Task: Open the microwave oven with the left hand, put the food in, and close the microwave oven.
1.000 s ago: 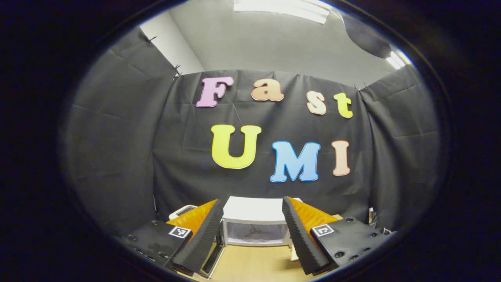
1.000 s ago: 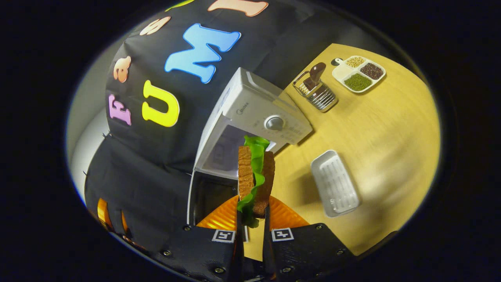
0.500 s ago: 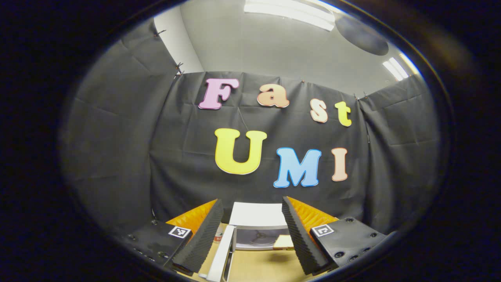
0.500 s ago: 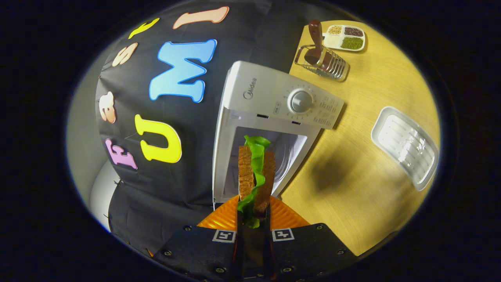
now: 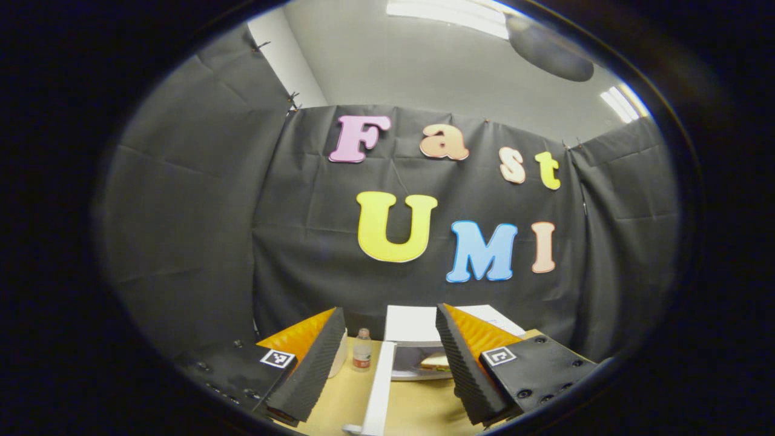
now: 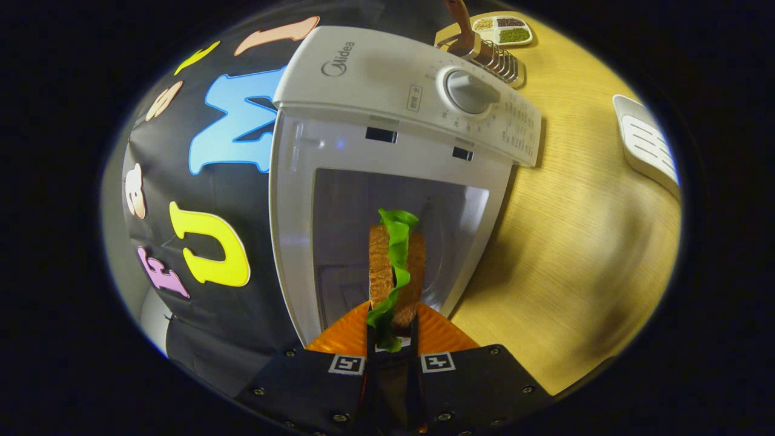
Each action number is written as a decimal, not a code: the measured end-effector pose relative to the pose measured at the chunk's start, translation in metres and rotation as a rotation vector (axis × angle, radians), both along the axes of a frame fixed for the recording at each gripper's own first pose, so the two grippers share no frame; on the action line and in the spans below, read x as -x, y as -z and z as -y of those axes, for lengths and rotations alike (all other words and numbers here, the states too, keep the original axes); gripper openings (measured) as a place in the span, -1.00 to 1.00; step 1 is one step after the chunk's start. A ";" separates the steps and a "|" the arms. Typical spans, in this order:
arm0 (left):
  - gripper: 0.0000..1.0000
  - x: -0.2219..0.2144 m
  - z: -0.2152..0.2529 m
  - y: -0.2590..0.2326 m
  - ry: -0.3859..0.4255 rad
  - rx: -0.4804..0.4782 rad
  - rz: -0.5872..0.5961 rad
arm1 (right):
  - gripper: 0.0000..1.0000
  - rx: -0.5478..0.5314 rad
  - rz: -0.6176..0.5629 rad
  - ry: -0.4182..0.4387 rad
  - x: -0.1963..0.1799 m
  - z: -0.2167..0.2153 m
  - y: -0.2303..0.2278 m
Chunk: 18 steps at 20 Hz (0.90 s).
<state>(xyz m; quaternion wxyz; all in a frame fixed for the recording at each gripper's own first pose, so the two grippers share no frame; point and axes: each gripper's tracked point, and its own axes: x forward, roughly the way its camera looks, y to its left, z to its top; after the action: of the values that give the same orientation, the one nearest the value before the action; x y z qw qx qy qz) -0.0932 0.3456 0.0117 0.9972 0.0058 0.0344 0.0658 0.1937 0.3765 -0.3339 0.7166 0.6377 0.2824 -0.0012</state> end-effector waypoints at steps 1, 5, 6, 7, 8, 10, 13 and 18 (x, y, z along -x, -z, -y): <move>0.92 0.000 -0.004 0.002 -0.005 0.001 -0.006 | -0.61 0.003 0.006 0.024 -0.009 -0.001 0.003; 0.92 0.002 -0.023 0.008 -0.045 -0.007 -0.032 | -0.61 0.023 -0.009 0.122 -0.044 -0.008 0.022; 0.92 0.004 -0.027 0.009 -0.055 -0.009 -0.033 | -0.61 0.015 -0.015 0.133 -0.051 -0.013 0.026; 0.92 0.006 -0.031 0.009 -0.064 -0.011 -0.038 | -0.61 0.017 -0.020 0.140 -0.058 -0.018 0.029; 0.92 0.007 -0.034 0.012 -0.073 -0.014 -0.043 | -0.61 0.027 -0.023 0.152 -0.066 -0.023 0.033; 0.92 0.010 -0.040 0.015 -0.089 -0.018 -0.054 | -0.61 0.046 -0.037 0.175 -0.082 -0.029 0.042; 0.93 0.012 -0.050 0.020 -0.113 -0.012 -0.067 | -0.61 0.054 -0.036 0.205 -0.099 -0.034 0.047; 0.94 0.006 -0.046 0.019 -0.104 0.012 -0.055 | -0.42 0.103 -0.061 0.191 -0.099 -0.037 0.054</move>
<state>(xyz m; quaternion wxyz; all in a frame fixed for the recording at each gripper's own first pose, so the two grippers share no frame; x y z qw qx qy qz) -0.0991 0.3916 -0.0069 0.9912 0.0000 0.0625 0.1169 0.2923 0.4138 -0.3878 0.7363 0.6236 0.2414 -0.1034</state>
